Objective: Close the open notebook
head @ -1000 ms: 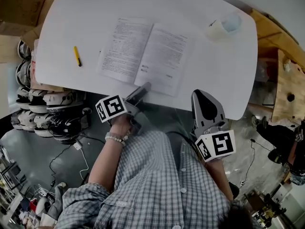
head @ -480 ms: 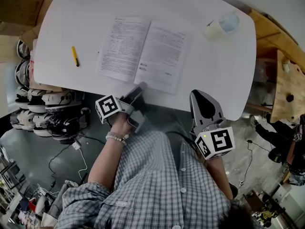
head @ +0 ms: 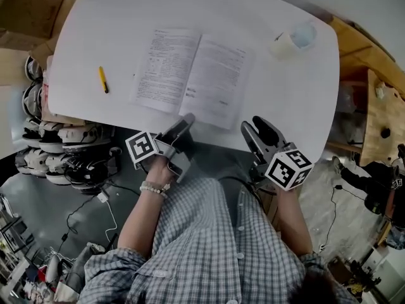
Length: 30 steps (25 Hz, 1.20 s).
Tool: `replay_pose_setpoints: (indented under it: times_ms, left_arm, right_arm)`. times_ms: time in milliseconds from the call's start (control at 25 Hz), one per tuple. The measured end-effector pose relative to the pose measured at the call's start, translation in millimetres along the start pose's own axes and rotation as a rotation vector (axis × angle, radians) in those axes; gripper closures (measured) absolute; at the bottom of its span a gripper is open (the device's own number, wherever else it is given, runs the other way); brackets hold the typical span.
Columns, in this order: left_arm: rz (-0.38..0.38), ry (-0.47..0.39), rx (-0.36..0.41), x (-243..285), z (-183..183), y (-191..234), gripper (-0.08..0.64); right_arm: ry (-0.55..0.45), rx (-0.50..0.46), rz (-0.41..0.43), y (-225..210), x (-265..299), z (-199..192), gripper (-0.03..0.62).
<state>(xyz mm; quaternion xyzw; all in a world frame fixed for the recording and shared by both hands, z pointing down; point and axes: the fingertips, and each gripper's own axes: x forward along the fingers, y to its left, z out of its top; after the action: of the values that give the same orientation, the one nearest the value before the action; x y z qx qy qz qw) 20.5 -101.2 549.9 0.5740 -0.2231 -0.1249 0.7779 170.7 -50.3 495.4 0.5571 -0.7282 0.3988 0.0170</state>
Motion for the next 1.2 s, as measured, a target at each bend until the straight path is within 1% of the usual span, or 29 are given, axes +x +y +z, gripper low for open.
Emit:
replay_pose_setpoints:
  times_ms: [40,80,280,440,560,640,760,880,960,1040,1080,1200]
  left_arm:
    - [-0.007,-0.001,-0.004,-0.3,-0.2,-2.8,0.531]
    - [-0.015,-0.002,-0.009,-1.0,-0.2,-5.7,0.532]
    - [-0.06,-0.016,-0.034,-4.6,-0.4,-19.1,0.534]
    - [-0.084,-0.017,-0.045,-6.6,-1.3,-27.1,0.535]
    - [-0.101,-0.017,-0.051,-7.0,-0.3,-32.0,0.535]
    - [-0.112,-0.018,-0.06,-7.2,0.3,-34.1,0.537]
    - [-0.112,-0.015,-0.072,-7.1,0.0,-32.8,0.537]
    - [-0.102,-0.01,-0.07,-7.5,1.0,-31.2,0.537]
    - [-0.092,-0.01,-0.069,-9.0,2.7,-29.1,0.535]
    - [-0.068,-0.007,-0.068,-9.6,3.8,-24.1,0.535]
    - [-0.049,-0.004,-0.063,-9.6,4.3,-20.0,0.535]
    - [0.017,0.006,-0.049,-8.3,5.4,-5.8,0.535]
  right_arm:
    - [-0.005,0.081,0.013,-5.5,3.1,-3.0,0.419]
    - [-0.002,0.139,0.022,-10.1,6.3,-7.0,0.409]
    - [0.044,0.319,0.088,-14.5,18.0,-30.9,0.385]
    - [0.072,0.445,0.142,-13.4,24.7,-50.2,0.383]
    - [0.085,0.466,0.196,-3.6,34.5,-49.6,0.383]
    - [0.093,0.487,0.212,-1.0,40.9,-50.1,0.383]
    - [0.076,0.493,0.271,6.6,50.1,-42.6,0.383]
    - [0.072,0.49,0.275,8.6,53.5,-38.6,0.385]
    - [0.051,0.509,0.263,4.8,50.6,-37.4,0.393]
    - [0.013,0.537,0.246,-0.2,45.7,-34.0,0.507]
    - [-0.006,0.541,0.241,-0.6,43.7,-31.2,0.525]
    - [-0.047,0.534,0.231,2.0,40.0,-22.9,0.546]
